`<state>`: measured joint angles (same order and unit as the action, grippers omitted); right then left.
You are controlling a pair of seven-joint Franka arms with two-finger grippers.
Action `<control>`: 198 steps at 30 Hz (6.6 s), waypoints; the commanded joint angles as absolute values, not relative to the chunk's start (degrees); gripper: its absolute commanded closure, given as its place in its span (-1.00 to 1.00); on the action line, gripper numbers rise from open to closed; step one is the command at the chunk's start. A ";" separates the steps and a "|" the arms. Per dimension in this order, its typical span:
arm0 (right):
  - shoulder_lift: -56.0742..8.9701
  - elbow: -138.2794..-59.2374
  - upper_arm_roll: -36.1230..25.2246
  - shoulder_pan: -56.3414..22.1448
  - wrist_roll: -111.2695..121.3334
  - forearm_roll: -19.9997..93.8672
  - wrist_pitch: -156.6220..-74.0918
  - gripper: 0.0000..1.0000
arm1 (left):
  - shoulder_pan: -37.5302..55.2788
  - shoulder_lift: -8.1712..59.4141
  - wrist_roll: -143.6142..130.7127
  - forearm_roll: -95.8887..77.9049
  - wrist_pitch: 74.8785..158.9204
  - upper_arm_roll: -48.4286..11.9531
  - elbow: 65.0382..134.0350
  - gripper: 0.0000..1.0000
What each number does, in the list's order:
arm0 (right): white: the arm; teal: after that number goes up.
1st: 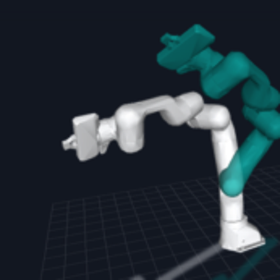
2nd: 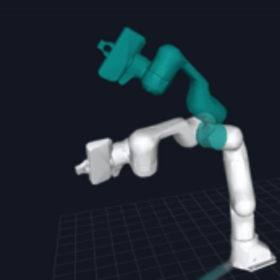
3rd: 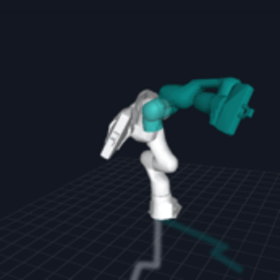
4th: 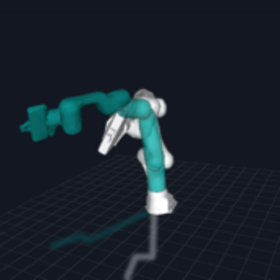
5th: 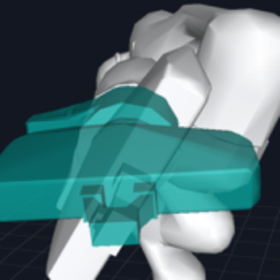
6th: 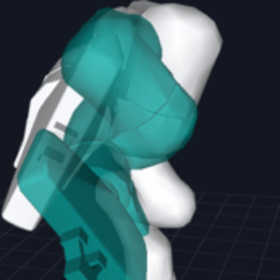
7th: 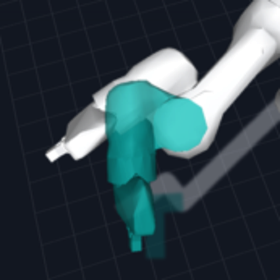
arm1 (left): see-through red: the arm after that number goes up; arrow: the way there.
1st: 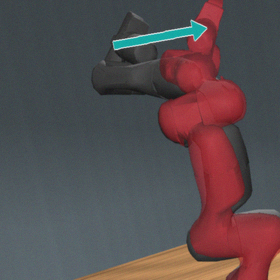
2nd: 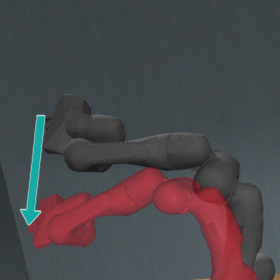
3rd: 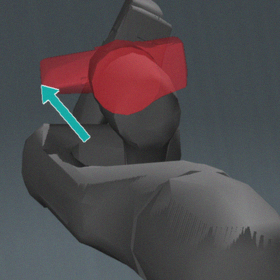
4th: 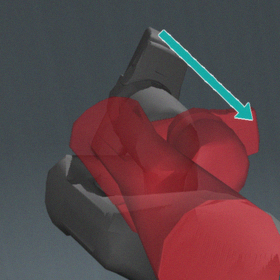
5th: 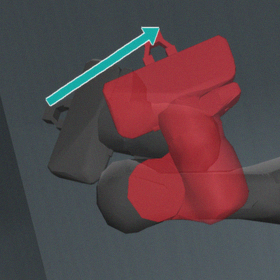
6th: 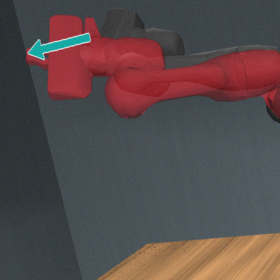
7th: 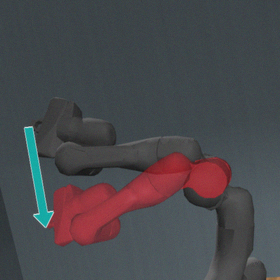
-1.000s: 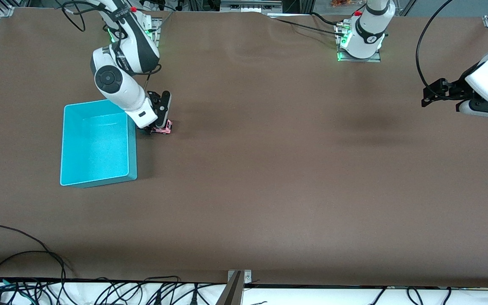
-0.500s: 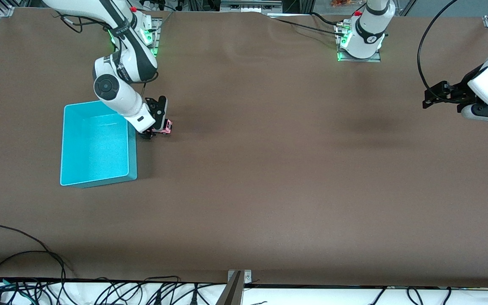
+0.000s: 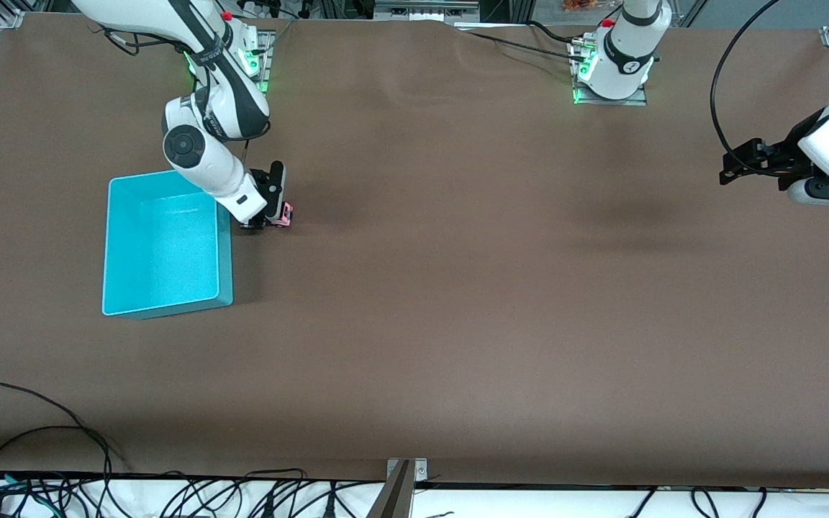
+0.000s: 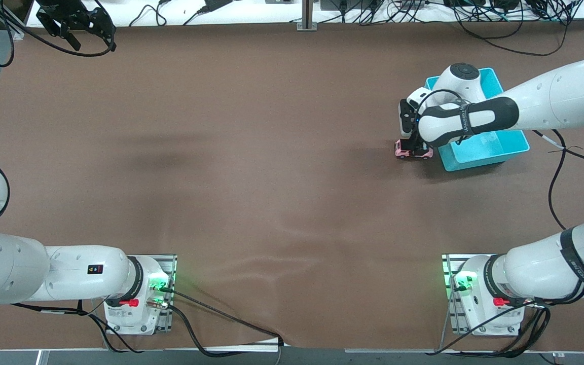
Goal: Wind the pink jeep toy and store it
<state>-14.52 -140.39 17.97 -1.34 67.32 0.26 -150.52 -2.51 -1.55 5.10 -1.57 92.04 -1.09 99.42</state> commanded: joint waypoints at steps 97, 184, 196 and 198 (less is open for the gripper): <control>-14.33 -133.24 -5.80 0.18 110.57 5.71 -130.61 -1.00 | -2.46 0.09 4.13 -3.08 90.79 -1.05 91.76 -1.00; 3.09 -95.28 -2.81 -2.90 6.33 -1.05 -92.73 -1.00 | -2.37 0.09 4.13 -2.99 90.70 -1.23 91.67 -1.00; 1.49 -93.78 -2.90 -2.90 6.59 -0.79 -92.64 -1.00 | -2.29 0.09 4.13 -3.08 90.70 -1.23 91.67 -1.00; 1.49 -93.78 -2.90 -2.90 6.59 -0.79 -92.64 -1.00 | -2.29 0.09 4.04 -3.08 90.70 -1.23 91.67 -1.00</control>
<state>1.66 -95.29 -2.77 -2.57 6.70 -0.40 -93.63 -2.37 -0.85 3.64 -1.61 91.95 -1.38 93.68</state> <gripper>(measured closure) 0.000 0.000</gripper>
